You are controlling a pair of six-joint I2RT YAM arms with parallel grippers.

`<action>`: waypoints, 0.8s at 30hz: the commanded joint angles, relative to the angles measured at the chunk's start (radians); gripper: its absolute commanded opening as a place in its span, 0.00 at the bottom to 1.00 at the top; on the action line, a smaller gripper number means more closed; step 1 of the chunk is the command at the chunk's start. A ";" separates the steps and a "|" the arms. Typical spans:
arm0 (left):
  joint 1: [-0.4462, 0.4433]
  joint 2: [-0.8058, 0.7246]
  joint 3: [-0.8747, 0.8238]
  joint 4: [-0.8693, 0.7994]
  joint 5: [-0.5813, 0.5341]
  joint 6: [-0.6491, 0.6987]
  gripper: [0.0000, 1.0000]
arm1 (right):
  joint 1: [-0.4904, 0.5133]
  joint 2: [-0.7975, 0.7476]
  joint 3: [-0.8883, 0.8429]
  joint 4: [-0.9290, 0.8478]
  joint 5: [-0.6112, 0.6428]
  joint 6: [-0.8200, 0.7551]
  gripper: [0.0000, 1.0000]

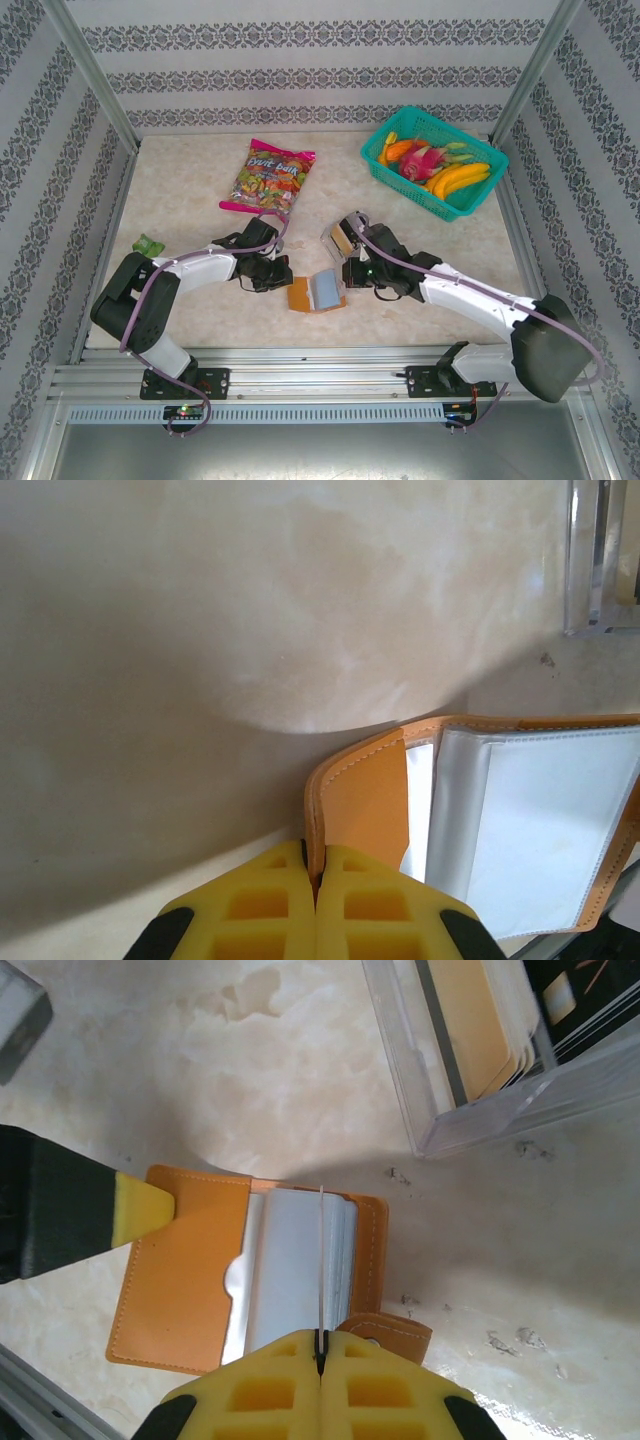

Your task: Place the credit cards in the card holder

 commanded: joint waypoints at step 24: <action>-0.014 0.002 0.006 -0.024 -0.008 -0.016 0.00 | 0.034 0.103 -0.030 0.117 -0.031 0.076 0.00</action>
